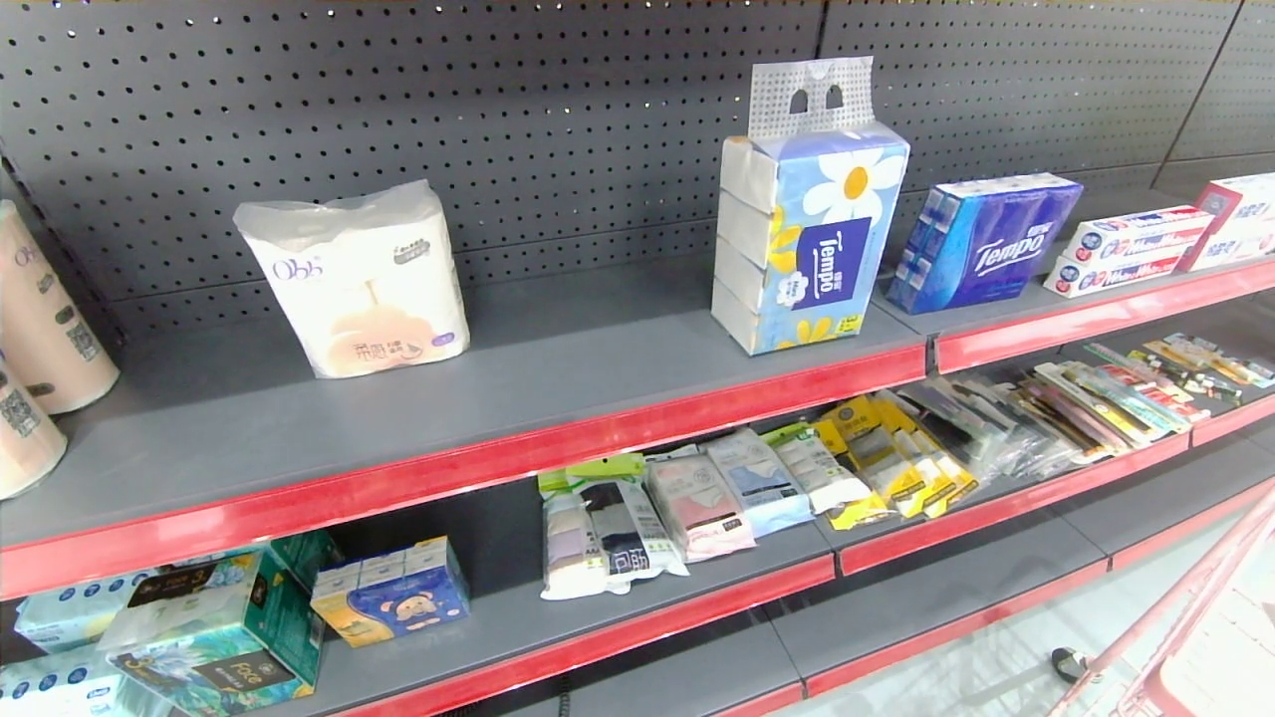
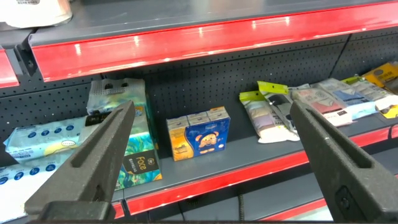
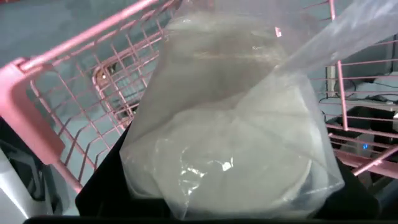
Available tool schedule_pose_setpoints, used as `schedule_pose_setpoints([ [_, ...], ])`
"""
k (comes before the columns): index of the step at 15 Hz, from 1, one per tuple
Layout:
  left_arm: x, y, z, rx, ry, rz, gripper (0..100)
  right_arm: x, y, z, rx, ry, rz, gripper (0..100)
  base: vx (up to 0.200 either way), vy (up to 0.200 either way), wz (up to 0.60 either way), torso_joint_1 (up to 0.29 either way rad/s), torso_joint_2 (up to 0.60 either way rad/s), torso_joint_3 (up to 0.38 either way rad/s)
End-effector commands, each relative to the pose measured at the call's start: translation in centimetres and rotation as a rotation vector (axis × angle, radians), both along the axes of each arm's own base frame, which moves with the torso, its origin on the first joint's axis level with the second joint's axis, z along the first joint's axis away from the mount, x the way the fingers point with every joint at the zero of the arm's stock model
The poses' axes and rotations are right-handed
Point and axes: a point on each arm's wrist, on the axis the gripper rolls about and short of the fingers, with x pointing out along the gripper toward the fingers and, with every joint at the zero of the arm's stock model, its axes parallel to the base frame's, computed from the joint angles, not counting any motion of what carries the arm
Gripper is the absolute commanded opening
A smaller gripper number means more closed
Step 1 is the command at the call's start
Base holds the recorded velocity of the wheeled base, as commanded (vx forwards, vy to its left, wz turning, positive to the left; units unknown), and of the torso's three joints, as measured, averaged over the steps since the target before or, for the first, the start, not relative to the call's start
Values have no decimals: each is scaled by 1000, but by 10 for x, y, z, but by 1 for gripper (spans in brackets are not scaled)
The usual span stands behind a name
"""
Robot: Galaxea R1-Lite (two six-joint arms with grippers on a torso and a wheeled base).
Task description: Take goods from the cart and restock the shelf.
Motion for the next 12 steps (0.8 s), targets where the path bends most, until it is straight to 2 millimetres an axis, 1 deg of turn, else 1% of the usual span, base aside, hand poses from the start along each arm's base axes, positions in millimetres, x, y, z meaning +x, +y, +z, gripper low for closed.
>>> schedule_pose_setpoints([
  [1, 0, 0, 0, 0, 1, 1, 100, -3, 19, 33, -82, -91, -30, 0, 0, 0, 0, 0, 0, 0],
  [3, 0, 0, 0, 2, 1, 1, 100, -4, 36, 50, -95, -163, -88, 0, 0, 0, 0, 0, 0, 0],
  [4, 0, 0, 0, 0, 1, 1, 100, -4, 53, 60, -78, -239, -126, 0, 0, 0, 0, 0, 0, 0],
  [7, 0, 0, 0, 0, 1, 1, 100, -5, 95, 78, -4, -409, -171, 0, 0, 0, 0, 0, 0, 0],
  [8, 0, 0, 0, 0, 1, 1, 100, -6, 102, 80, 7, -430, -169, 0, 0, 0, 0, 0, 0, 0],
  [9, 0, 0, 0, 0, 1, 1, 100, -15, 122, 84, 8, -478, -152, 0, 0, 0, 0, 0, 0, 0],
  [10, 0, 0, 0, 0, 1, 1, 100, -16, 126, 84, 7, -484, -142, 0, 0, 0, 0, 0, 0, 0],
  [12, 0, 0, 0, 0, 1, 1, 100, -31, 161, 91, 61, -586, -13, 0, 0, 0, 0, 0, 0, 0],
])
